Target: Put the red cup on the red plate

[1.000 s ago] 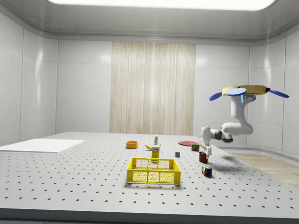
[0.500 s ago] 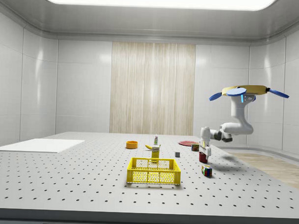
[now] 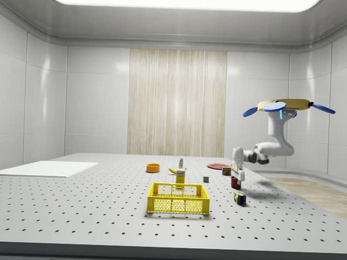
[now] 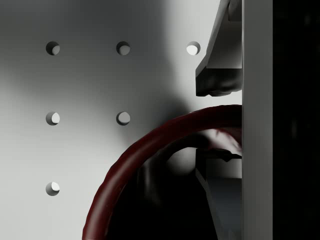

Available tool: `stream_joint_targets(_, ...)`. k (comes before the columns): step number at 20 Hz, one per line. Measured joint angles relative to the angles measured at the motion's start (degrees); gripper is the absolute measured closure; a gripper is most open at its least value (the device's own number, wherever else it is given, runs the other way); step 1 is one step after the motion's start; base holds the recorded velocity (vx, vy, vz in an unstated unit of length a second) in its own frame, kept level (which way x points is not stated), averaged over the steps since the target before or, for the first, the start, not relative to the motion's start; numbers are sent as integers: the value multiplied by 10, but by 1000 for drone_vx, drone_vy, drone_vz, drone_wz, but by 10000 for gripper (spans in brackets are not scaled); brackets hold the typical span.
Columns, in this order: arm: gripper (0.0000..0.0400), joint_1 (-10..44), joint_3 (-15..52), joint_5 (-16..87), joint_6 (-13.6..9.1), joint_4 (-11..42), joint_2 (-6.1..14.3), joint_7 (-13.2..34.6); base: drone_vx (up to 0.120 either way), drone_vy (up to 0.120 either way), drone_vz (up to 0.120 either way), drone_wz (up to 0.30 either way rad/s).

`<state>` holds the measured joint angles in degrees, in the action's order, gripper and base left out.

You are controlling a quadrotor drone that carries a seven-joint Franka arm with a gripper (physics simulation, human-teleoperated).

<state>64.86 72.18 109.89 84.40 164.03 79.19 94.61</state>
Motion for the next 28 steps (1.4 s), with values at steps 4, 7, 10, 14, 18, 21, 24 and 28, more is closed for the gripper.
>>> stream_joint_targets(4, 286, 2, 1, -2, 4, -1, 5, 1, 0, 0, 0, 0)
stream_joint_targets(7, 294, 3, 2, -4, 7, -1, 8, 2, 0, 0, 0, 0)
stream_joint_targets(10, 297, 4, 12, -14, 6, 1, 10, 4, 0, 0, 27, 0)
stream_joint_targets(14, 299, 6, 32, -35, 2, 4, 13, 7, 0, -40, 120, 0)
stream_joint_targets(18, 300, 7, 43, -46, 4, 6, 17, 10, 0, -120, 120, 0)
stream_joint_targets(21, 300, 9, 47, -51, 6, 6, 20, 11, 0, -120, 120, 0)
stream_joint_targets(24, 300, 10, 49, -54, 9, 6, 24, 12, 0, -120, 120, 0)
stream_joint_targets(28, 300, 11, 51, -57, 14, 6, 29, 13, 0, -120, 120, 0)
